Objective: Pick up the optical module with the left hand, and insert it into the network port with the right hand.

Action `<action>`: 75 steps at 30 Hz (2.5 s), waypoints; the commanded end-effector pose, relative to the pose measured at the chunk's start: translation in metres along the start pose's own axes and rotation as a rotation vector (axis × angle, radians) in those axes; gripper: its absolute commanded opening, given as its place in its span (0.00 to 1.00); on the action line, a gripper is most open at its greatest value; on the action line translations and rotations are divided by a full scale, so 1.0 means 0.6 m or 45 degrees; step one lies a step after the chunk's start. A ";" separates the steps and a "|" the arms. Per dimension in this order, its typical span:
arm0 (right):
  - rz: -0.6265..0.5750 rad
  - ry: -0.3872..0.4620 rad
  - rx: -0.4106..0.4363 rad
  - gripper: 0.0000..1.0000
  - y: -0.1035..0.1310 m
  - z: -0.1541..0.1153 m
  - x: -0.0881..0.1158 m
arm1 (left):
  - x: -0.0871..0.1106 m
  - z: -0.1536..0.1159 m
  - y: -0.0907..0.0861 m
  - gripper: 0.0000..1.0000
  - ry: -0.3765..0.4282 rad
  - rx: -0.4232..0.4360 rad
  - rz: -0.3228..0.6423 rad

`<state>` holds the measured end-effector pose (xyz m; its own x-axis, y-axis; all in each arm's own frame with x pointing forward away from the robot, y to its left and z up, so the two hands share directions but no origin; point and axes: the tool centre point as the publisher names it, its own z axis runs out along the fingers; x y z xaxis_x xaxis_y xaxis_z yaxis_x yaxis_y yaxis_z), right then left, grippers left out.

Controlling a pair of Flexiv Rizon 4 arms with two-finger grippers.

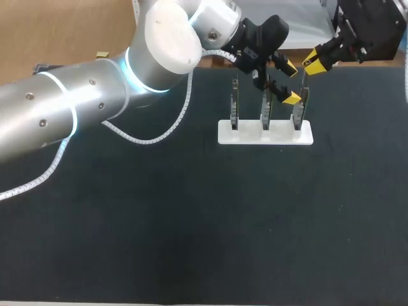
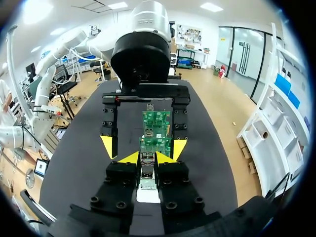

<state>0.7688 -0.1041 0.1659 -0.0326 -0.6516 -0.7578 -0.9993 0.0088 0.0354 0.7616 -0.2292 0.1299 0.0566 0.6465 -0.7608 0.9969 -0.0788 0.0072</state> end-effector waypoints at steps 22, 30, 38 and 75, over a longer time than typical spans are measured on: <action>0.001 -0.005 0.022 0.00 -0.001 -0.008 -0.002 | -0.001 -0.001 -0.001 1.00 0.004 -0.002 -0.002; 0.019 -0.007 0.011 0.00 0.000 0.001 0.002 | -0.001 -0.001 -0.001 1.00 0.004 -0.002 -0.002; 0.028 -0.001 0.014 0.00 -0.002 0.001 0.004 | -0.001 -0.001 -0.001 1.00 0.004 -0.002 -0.002; 0.034 0.007 0.033 0.00 0.002 -0.003 0.004 | -0.001 -0.001 -0.001 1.00 0.004 -0.002 -0.002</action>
<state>0.7700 -0.1069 0.1666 -0.0615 -0.6563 -0.7520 -0.9981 0.0424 0.0445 0.7616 -0.2292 0.1299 0.0567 0.6464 -0.7609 0.9969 -0.0789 0.0073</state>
